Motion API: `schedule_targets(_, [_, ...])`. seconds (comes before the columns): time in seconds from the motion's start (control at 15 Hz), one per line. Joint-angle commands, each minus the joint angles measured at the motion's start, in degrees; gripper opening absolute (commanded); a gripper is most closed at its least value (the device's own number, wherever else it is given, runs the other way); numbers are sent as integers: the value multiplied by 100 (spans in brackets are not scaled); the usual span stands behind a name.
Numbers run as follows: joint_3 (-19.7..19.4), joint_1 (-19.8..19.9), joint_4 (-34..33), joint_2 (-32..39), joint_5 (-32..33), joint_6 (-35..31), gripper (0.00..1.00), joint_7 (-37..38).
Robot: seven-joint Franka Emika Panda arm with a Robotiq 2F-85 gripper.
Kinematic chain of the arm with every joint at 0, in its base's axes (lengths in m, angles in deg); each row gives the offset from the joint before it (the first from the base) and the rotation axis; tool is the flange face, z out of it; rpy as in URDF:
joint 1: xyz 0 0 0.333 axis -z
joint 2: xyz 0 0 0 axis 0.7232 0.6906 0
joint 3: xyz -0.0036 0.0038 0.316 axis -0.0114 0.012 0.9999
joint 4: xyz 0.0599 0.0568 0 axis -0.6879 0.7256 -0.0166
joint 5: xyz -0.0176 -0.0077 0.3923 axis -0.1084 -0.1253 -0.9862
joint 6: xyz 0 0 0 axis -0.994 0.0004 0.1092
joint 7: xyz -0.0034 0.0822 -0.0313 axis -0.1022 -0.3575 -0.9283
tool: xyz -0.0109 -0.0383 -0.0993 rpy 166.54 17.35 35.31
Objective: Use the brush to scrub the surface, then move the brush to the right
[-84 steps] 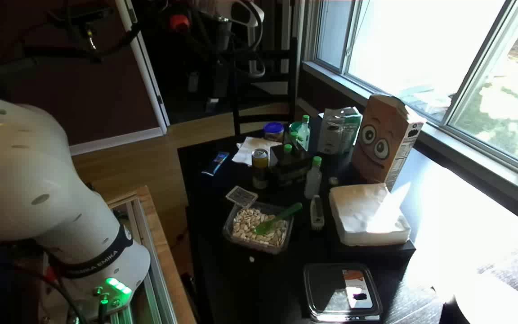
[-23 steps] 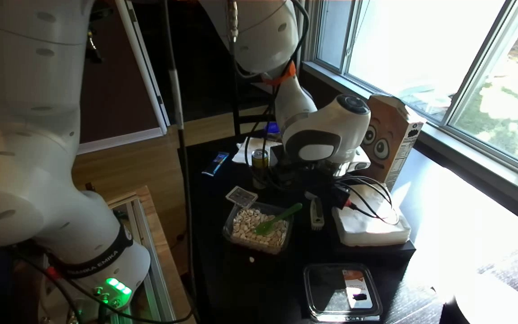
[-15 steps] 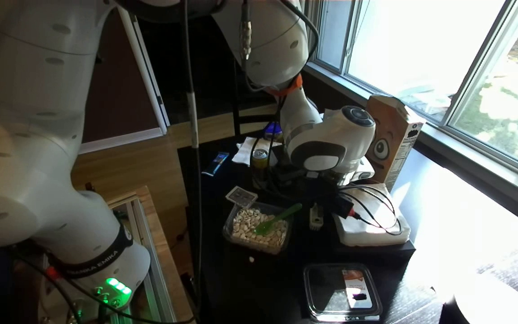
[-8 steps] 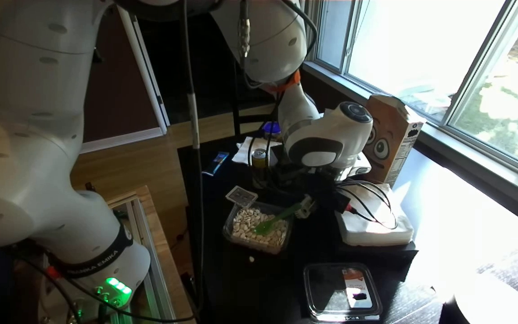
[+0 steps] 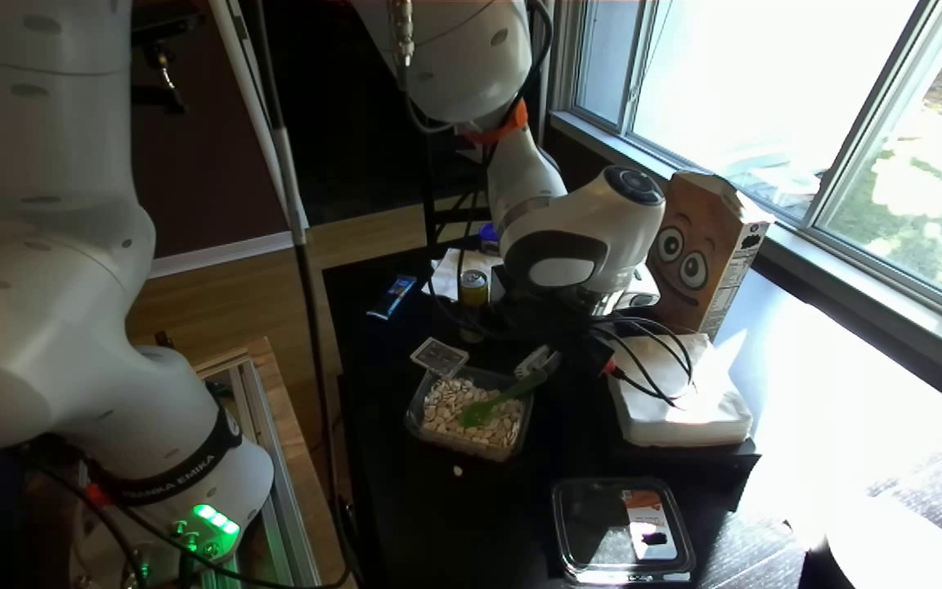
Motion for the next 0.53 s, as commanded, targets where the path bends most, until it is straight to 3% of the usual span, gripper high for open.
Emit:
schedule_targets(0.0, [30, -74, 314, -175, -202, -420, 5, 351])
schedule_targets(0.33, [-24, -341, 421, 55, 54, -1305, 5, 1148])
schedule_targets(0.47, [-296, -650, 501, 102, 387, -1656, 5, 1723])
